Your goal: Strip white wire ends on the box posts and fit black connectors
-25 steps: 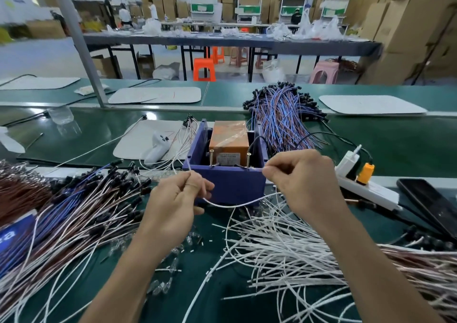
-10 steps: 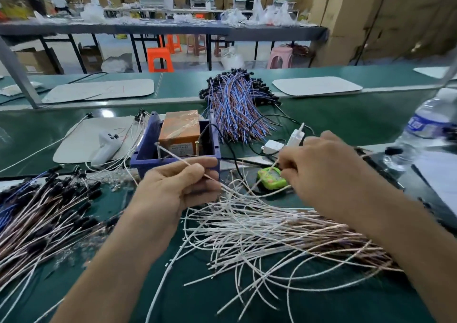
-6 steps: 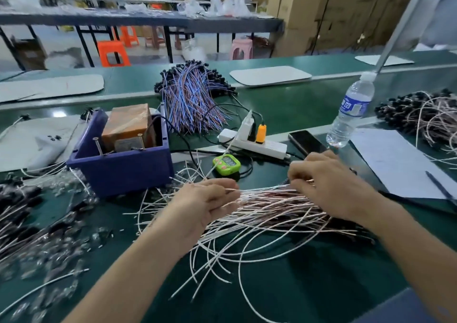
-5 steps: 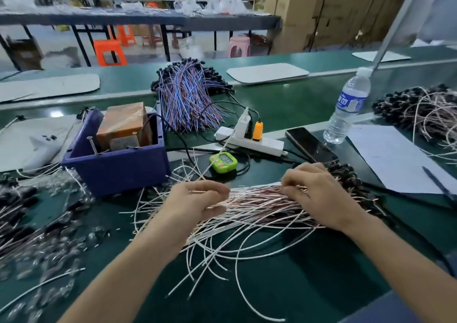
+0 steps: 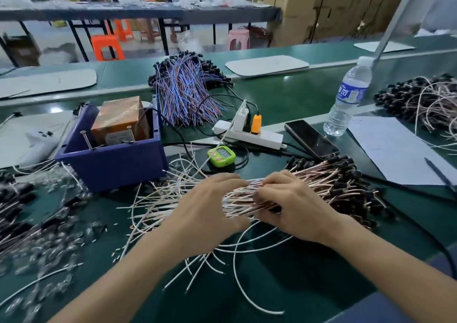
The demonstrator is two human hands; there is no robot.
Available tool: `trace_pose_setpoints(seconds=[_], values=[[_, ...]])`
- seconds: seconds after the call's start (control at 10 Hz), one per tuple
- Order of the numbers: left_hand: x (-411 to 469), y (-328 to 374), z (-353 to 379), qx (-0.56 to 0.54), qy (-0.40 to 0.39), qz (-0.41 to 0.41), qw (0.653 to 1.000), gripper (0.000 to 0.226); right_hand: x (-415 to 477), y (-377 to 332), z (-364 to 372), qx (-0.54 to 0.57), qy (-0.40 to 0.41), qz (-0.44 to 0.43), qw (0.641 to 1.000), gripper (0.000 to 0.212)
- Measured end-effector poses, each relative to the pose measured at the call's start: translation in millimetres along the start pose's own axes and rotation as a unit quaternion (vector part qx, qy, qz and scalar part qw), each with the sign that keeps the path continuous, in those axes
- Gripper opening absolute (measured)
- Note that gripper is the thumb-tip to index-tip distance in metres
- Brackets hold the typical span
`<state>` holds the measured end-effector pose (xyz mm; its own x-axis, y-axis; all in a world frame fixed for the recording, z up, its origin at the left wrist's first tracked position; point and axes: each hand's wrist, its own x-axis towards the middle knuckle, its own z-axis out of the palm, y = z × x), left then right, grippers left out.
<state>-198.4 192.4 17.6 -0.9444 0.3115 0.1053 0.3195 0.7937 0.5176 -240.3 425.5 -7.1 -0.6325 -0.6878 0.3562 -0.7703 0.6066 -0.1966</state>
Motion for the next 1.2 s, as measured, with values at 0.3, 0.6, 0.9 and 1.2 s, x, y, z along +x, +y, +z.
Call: trace_pose_setpoints(seconds=[0.3,0.6,0.9,1.2], values=[[42,19,42,0.032,0.018,0.106,0.994,0.063,-62,8,-88,0.026,0.021,0.308,0.951,0.017],[55,36,65,0.028,0.091,0.111,0.989,0.012,-95,-3,-42,-0.236,-0.039,0.307,0.921,0.029],[48,19,68,0.078,0.167,0.115,0.976,0.009,-73,20,-45,-0.316,0.118,0.25,0.908,0.021],[15,-8,-2,-0.09,0.168,-0.018,0.981,0.022,-46,11,-69,-0.196,-0.045,0.385,0.901,0.025]])
